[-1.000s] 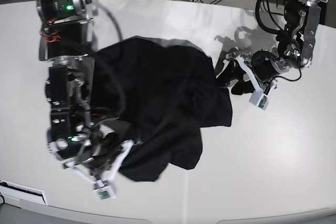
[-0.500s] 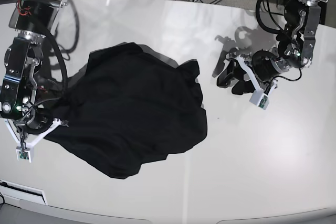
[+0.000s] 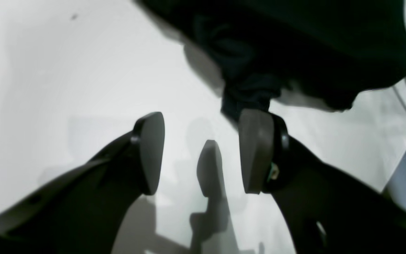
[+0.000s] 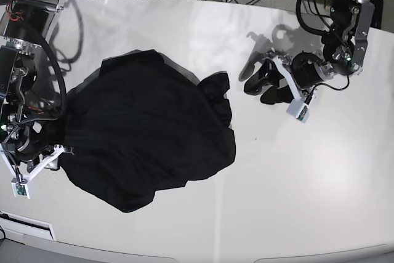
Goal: Layout the t-shirt on the table in an organized manner, then fold the t-shirt properly
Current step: 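Pull the t-shirt apart with the right gripper, spreading it out, then stretch the t-shirt between both grippers and lay it flat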
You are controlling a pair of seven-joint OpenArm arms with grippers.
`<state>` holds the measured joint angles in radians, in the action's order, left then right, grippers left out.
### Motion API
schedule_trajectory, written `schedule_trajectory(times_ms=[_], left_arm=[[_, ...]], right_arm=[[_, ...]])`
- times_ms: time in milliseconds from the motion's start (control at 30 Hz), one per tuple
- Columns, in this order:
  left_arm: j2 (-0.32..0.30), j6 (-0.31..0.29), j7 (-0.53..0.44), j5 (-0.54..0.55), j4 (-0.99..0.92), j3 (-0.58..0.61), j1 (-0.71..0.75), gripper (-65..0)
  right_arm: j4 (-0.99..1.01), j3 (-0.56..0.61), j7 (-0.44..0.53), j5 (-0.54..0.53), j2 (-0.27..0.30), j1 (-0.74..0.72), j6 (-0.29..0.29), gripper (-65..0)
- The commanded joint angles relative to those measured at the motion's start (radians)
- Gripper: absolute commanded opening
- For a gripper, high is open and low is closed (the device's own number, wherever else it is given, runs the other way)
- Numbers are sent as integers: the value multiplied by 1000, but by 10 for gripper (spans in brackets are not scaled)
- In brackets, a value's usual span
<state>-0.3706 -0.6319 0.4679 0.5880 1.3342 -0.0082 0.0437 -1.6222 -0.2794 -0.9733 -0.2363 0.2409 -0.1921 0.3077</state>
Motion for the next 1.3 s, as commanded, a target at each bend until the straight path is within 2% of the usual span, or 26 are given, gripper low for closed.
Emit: schedule_trajectory(times_ms=[0, 67, 167, 333, 600, 667, 700, 767, 800, 867, 1000, 1067, 1267], left_arm=[[11, -3, -18, 14, 16, -5, -12, -303], [47, 25, -19, -19, 14, 4, -14, -303], [89, 100, -50, -111, -7, 64, -35, -303], [137, 232, -116, -280, -110, 190, -114, -303], [228, 243, -163, -320, -373, 231, -254, -303], [241, 241, -161, -329, -445, 231, -282, -337], [240, 241, -159, -330, -468, 231, -291, -402], [231, 241, -144, -329, -475, 230, -303, -616], [222, 241, -125, -330, -468, 230, -310, -650], [201, 240, -77, -328, -432, 230, -325, -650], [154, 241, 30, -306, -301, 230, -347, -650], [130, 241, 82, -307, -212, 230, -349, -650], [46, 260, 194, -322, -8, 230, -349, -650]], right_arm=[[-21, -3, 14, -25, 11, -21, 16, -327], [-21, -3, -8, -66, 10, -21, 39, -327], [-21, -3, -16, -120, 6, -21, 63, -327], [-21, -3, -28, -127, 6, -21, 71, -327], [-21, -3, -34, -131, 6, -17, 67, -327], [-21, -3, -34, -131, 6, -16, 67, -327], [-21, -3, -34, -131, 6, -16, 67, -327], [-21, -3, -34, -132, 6, -16, 67, -327], [-21, -3, -34, -137, 6, -16, 68, -327], [-21, -2, -53, -191, 6, -16, 97, -327], [-21, -2, -135, -415, 6, -16, 257, -327], [-21, -2, -169, -489, 6, -16, 305, -327], [-21, -2, -183, -518, 6, -16, 322, -327]])
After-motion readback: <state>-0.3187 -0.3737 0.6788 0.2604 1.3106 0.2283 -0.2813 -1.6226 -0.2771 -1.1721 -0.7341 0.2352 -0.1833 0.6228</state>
